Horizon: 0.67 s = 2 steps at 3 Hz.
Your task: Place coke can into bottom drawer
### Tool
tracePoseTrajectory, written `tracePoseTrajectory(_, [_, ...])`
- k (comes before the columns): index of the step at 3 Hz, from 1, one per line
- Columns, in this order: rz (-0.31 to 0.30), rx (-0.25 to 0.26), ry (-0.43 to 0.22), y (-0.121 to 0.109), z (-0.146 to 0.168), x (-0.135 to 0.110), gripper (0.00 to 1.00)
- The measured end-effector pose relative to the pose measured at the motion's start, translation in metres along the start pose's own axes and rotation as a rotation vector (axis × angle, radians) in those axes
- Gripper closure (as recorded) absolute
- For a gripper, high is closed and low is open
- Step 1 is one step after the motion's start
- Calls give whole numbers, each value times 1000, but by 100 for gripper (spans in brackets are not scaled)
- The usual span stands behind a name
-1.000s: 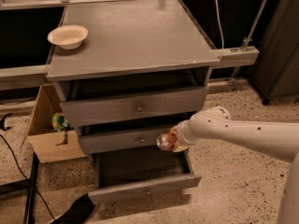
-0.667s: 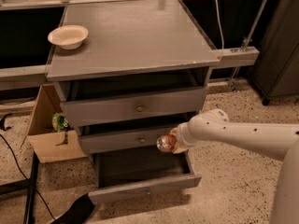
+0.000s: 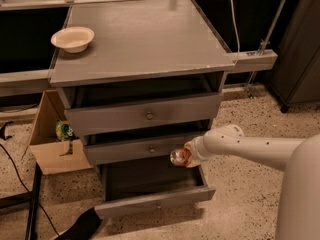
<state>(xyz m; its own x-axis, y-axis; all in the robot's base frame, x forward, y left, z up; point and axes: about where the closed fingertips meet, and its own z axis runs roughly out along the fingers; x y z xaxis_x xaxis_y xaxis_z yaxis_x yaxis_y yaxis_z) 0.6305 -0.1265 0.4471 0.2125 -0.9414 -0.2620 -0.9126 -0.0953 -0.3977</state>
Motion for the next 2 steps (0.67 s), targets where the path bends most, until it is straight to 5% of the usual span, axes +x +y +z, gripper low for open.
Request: tracePoseTrajectory(2, [28, -20, -45, 9, 56, 25, 100])
